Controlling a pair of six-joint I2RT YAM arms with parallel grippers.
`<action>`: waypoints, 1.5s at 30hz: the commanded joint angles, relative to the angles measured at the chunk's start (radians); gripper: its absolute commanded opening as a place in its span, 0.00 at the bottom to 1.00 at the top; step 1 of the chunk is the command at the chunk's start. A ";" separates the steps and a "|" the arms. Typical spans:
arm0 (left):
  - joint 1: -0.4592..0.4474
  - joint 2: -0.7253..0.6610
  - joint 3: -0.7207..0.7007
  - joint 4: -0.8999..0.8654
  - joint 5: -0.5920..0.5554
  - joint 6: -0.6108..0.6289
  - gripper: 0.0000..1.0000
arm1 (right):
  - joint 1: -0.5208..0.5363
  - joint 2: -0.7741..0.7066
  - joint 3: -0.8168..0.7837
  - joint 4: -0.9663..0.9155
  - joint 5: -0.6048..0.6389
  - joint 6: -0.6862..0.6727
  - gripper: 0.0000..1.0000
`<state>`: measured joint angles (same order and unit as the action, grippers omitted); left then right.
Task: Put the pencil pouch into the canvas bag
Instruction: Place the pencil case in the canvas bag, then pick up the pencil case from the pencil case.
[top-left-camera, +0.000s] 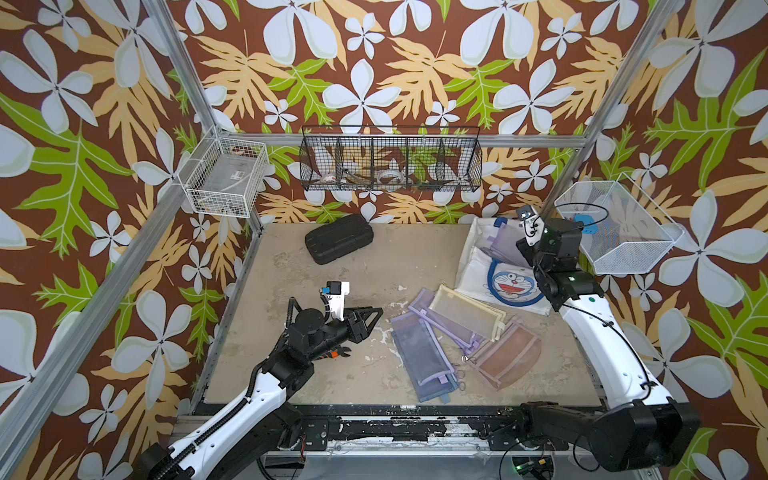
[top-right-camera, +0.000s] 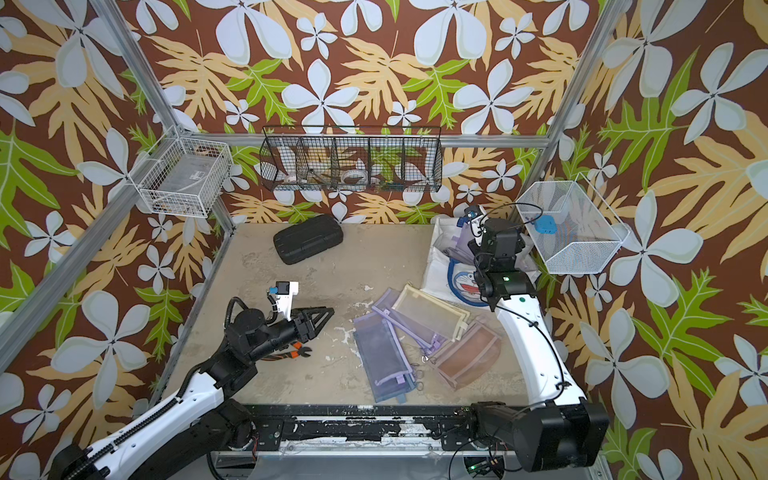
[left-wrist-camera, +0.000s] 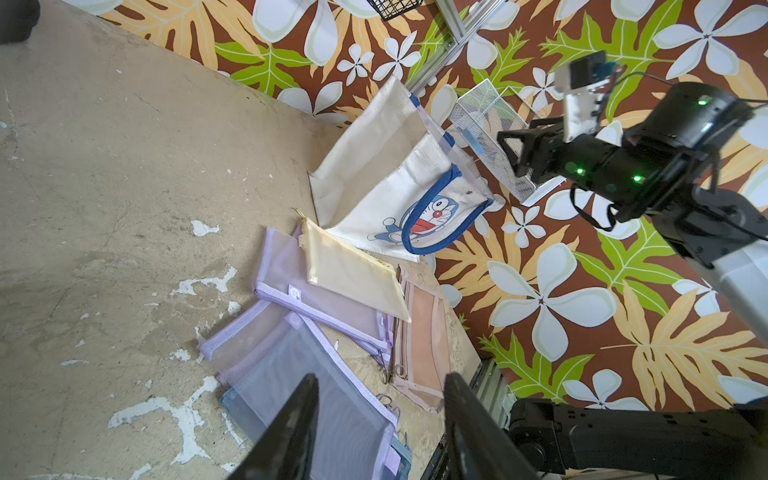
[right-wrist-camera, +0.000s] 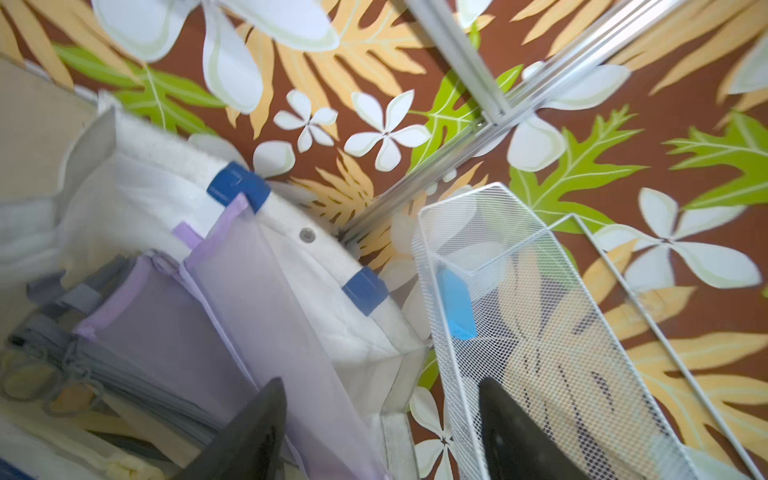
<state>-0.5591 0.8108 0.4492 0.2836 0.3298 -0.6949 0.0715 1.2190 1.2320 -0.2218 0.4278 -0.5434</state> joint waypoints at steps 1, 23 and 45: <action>0.001 0.029 0.034 -0.065 -0.005 0.052 0.52 | 0.030 -0.039 0.026 -0.117 0.047 0.216 0.74; -0.212 0.480 -0.061 0.123 -0.046 -0.086 0.68 | 0.574 -0.046 -0.676 0.134 -0.702 0.916 0.72; -0.326 0.741 0.004 0.331 -0.052 -0.294 0.43 | 0.580 0.057 -0.867 0.354 -0.683 0.974 0.55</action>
<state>-0.8791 1.5291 0.4397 0.5632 0.2752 -0.9604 0.6495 1.2716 0.3687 0.1299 -0.2596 0.4152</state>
